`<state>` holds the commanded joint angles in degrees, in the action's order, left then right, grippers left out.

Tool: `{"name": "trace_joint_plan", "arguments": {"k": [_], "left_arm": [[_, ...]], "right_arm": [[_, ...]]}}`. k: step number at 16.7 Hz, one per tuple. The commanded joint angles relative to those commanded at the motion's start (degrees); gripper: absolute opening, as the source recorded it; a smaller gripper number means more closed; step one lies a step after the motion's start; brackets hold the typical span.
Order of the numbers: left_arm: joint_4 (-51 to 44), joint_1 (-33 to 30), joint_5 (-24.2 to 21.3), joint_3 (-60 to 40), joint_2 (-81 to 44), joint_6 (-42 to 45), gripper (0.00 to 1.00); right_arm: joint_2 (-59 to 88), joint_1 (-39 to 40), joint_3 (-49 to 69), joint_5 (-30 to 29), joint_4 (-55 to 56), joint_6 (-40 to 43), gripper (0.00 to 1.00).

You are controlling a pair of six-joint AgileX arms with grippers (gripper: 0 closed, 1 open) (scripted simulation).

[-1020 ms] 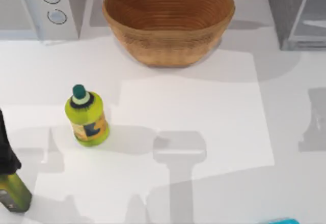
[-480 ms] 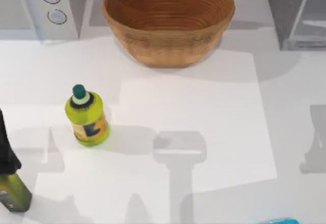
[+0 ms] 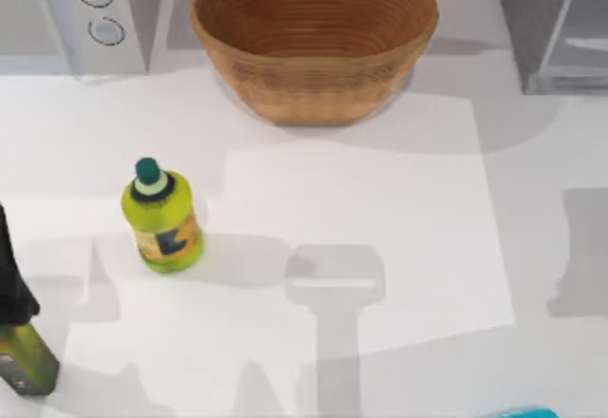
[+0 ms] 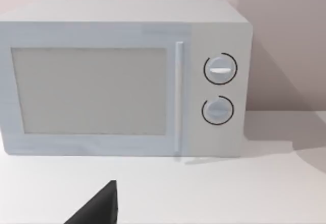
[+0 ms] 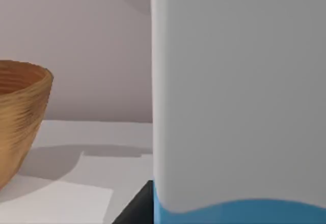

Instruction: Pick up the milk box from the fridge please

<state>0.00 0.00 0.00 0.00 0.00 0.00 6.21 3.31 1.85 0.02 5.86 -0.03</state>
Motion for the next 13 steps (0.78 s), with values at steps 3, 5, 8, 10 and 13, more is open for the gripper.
{"name": "trace_joint_plan", "arguments": {"k": [3,5,8,10,13], "left_arm": [[0.0,0.0,0.0,0.0,0.0,0.0,1.00],[0.0,0.0,0.0,0.0,0.0,0.0,1.00],[0.0,0.0,0.0,0.0,0.0,0.0,1.00],[0.0,0.0,0.0,0.0,0.0,0.0,1.00],[0.0,0.0,0.0,0.0,0.0,0.0,1.00]], "right_arm": [[10.8,5.3,2.7,-0.3,9.2,0.1,0.00],[20.4,9.7,4.8,-0.6,16.7,0.1,0.00],[37.1,16.8,8.0,-1.2,28.8,-0.2,0.00],[48.9,21.6,10.1,-1.6,37.0,-0.5,0.00],[65.1,28.5,13.2,-2.2,48.6,-0.9,0.00]]}}
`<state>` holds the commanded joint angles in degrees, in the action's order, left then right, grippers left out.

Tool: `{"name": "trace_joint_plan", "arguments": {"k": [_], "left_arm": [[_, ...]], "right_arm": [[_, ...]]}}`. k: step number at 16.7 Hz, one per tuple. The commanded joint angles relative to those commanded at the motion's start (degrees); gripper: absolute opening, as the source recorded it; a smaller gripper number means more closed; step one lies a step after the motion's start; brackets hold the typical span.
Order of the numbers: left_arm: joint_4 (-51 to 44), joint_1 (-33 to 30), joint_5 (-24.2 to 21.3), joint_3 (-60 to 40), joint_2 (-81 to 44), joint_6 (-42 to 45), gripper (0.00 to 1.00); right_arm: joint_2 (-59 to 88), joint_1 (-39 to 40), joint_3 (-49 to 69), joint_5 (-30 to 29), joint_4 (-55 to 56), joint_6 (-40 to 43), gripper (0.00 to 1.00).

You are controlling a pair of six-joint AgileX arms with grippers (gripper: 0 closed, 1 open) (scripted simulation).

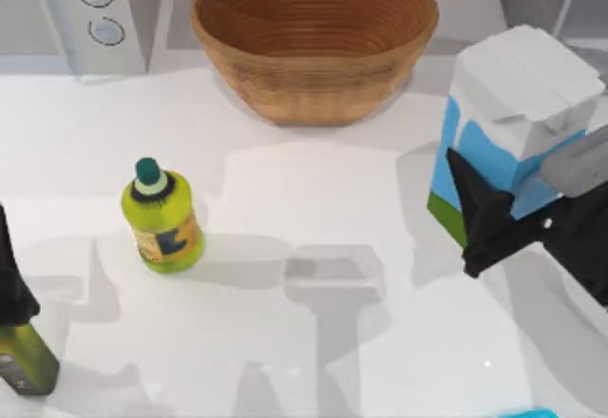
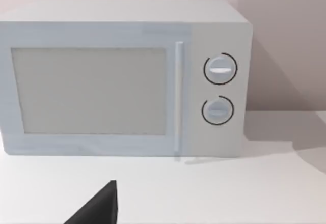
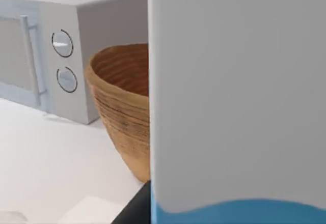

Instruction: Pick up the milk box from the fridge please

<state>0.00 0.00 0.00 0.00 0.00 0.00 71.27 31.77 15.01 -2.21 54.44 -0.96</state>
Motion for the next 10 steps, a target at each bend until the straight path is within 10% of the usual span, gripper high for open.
{"name": "trace_joint_plan", "arguments": {"k": [10], "left_arm": [[0.0,0.0,0.0,0.0,0.0,0.0,1.00]], "right_arm": [[30.8,14.2,7.4,-1.3,25.2,0.0,0.00]]}}
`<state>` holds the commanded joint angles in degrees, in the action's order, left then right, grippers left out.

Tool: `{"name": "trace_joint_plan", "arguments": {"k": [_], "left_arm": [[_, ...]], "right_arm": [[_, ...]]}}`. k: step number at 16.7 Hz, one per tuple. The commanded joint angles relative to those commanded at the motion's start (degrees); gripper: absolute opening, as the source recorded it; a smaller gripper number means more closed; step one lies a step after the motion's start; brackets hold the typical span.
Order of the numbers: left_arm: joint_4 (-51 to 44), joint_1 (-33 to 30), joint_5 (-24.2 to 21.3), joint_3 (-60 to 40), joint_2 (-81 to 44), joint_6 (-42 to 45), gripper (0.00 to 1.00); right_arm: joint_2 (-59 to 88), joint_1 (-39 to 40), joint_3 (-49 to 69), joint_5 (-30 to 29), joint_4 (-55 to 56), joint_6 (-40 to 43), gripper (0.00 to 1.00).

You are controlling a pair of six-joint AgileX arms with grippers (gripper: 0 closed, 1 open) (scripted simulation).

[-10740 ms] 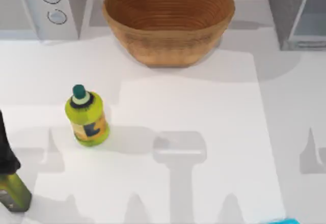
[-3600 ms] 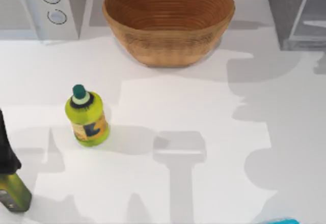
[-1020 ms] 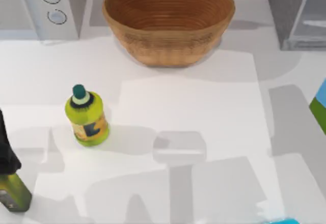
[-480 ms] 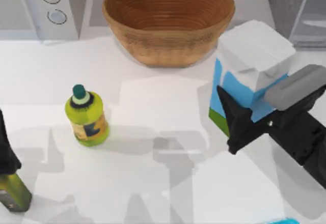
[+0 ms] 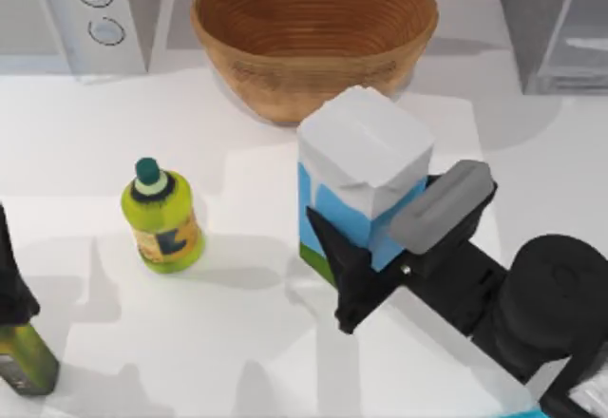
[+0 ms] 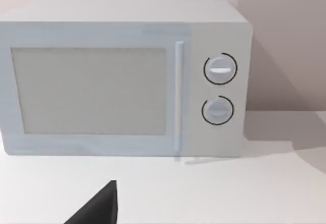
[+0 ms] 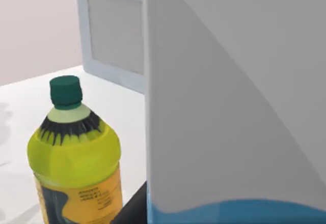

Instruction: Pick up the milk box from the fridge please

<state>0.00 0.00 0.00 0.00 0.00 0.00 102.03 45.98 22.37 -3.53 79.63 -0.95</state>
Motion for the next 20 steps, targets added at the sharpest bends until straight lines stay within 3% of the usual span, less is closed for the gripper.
{"name": "trace_joint_plan", "arguments": {"k": [7,15,20], "left_arm": [[0.0,0.0,0.0,0.0,0.0,0.0,1.00],[0.0,0.0,0.0,0.0,0.0,0.0,1.00],[0.0,0.0,0.0,0.0,0.0,0.0,1.00]], "right_arm": [[1.3,-0.1,0.5,0.0,0.5,0.0,0.00],[16.5,-0.3,11.5,0.2,4.8,0.1,0.00],[17.7,-0.3,12.5,0.2,5.3,0.1,0.00]]}}
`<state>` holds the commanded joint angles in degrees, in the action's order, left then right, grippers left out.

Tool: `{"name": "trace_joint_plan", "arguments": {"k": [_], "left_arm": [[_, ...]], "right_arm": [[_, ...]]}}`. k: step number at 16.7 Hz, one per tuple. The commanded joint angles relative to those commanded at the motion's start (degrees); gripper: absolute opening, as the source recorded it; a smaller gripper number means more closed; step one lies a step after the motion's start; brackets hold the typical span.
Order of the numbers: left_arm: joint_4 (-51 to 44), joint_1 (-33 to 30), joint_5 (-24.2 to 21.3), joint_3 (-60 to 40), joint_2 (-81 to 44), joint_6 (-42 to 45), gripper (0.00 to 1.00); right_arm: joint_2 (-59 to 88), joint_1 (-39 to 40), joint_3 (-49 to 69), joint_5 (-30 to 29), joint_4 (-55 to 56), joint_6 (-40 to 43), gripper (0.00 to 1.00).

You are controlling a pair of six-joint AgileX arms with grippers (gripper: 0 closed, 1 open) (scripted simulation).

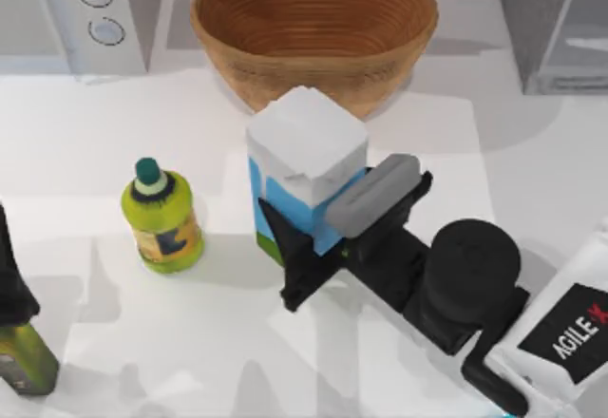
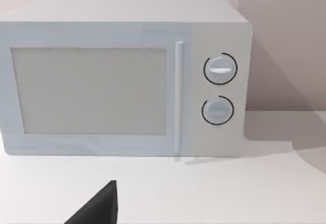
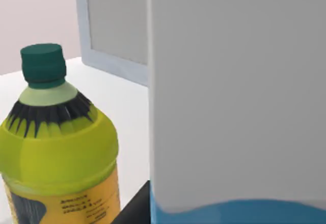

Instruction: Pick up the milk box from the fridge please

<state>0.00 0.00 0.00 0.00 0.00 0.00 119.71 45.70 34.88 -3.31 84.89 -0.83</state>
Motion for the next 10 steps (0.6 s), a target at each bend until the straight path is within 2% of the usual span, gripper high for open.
{"name": "trace_joint_plan", "arguments": {"k": [10], "left_arm": [[0.0,0.0,0.0,0.0,0.0,0.0,1.00]], "right_arm": [[0.0,0.0,0.0,0.0,0.0,0.0,0.75]]}}
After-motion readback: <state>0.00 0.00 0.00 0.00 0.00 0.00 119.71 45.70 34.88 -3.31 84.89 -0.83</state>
